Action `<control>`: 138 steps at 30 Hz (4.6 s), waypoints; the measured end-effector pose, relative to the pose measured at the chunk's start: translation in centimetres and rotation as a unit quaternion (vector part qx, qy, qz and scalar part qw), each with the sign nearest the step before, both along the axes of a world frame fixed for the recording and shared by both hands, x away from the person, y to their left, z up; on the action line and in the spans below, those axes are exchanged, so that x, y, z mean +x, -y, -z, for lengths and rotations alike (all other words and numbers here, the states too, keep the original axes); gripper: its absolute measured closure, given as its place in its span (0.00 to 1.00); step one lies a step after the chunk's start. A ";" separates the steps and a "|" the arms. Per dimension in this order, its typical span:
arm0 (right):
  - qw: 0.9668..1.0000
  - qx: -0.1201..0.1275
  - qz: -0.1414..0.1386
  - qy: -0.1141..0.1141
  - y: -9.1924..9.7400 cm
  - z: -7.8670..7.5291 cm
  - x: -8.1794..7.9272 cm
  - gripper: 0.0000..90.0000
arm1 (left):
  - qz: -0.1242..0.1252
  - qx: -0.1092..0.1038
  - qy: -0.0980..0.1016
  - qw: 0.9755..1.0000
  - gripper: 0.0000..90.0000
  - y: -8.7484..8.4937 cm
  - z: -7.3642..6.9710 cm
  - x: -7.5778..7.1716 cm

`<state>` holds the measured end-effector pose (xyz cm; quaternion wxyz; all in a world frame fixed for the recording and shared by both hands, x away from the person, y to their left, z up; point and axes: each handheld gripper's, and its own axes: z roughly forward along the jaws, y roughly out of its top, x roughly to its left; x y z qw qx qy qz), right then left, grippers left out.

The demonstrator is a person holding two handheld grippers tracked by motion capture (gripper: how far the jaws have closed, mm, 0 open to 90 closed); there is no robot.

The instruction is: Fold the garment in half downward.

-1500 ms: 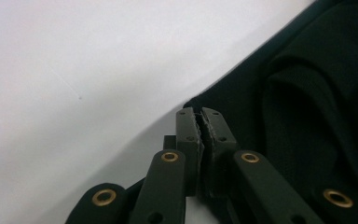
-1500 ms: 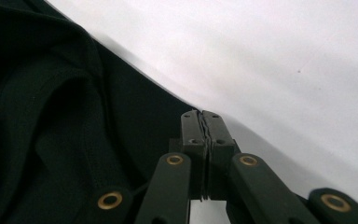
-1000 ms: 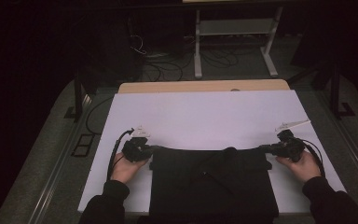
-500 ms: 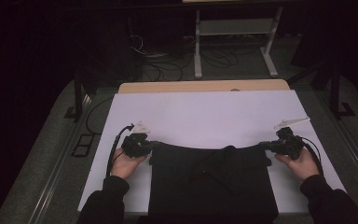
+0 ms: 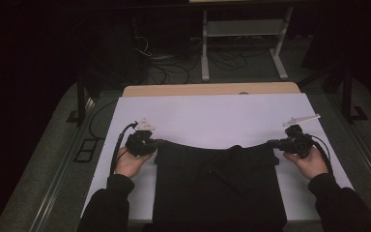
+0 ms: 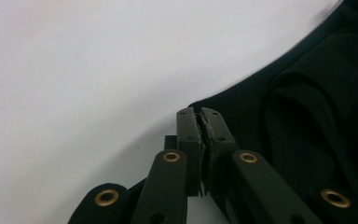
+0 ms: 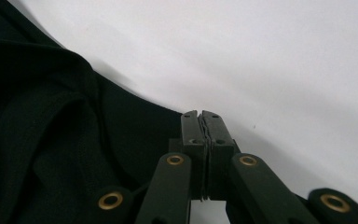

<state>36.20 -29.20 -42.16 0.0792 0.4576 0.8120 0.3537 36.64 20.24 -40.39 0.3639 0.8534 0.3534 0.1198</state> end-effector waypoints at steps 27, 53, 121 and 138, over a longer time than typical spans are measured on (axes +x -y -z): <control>1.000 -0.006 0.027 -0.001 0.4 -1.7 4.0 0.97 | -0.019 0.016 0.000 1.000 0.96 0.7 -1.6 4.5; 0.998 -0.016 0.066 0.010 0.0 -4.2 8.8 0.97 | -0.044 0.019 0.014 0.999 0.96 0.6 -3.4 8.6; 0.996 0.049 0.069 0.020 -0.1 -2.1 10.2 0.00 | -0.087 -0.055 -0.042 0.994 0.16 0.0 -1.0 9.9; 0.997 0.065 0.027 0.031 -0.9 -3.4 7.5 0.00 | -0.054 -0.073 -0.009 0.996 0.00 0.6 -2.6 7.2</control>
